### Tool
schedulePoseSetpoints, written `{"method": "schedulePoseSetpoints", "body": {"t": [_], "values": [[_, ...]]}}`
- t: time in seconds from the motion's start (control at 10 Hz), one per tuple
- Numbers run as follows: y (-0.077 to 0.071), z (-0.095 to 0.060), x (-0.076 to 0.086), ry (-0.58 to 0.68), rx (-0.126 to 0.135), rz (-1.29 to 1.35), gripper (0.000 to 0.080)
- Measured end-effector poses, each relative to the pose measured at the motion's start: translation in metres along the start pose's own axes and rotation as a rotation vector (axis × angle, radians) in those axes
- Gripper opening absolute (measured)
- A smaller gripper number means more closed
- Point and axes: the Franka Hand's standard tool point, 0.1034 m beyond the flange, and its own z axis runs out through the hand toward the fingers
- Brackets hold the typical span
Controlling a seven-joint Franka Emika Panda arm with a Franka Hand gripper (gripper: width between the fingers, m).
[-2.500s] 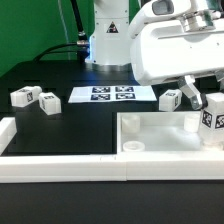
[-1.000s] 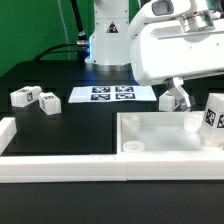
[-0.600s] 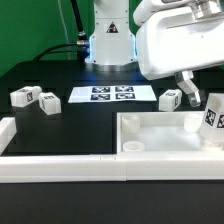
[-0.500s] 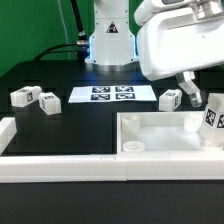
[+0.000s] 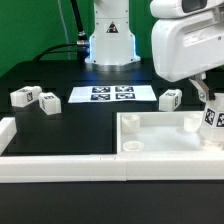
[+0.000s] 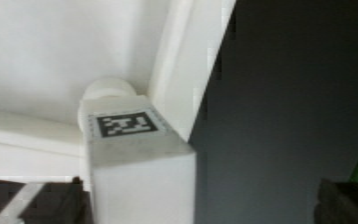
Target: Assemble square table
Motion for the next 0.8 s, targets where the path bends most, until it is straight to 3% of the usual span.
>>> {"method": "schedulePoseSetpoints", "body": {"t": [0.2, 0.8], "values": [[0.0141, -0.0006, 0.0029, -0.006, -0.014, 0.008, 0.0649], [0.0151, 0.0036, 0.0020, 0.006, -0.016, 0.009, 0.0649]]}}
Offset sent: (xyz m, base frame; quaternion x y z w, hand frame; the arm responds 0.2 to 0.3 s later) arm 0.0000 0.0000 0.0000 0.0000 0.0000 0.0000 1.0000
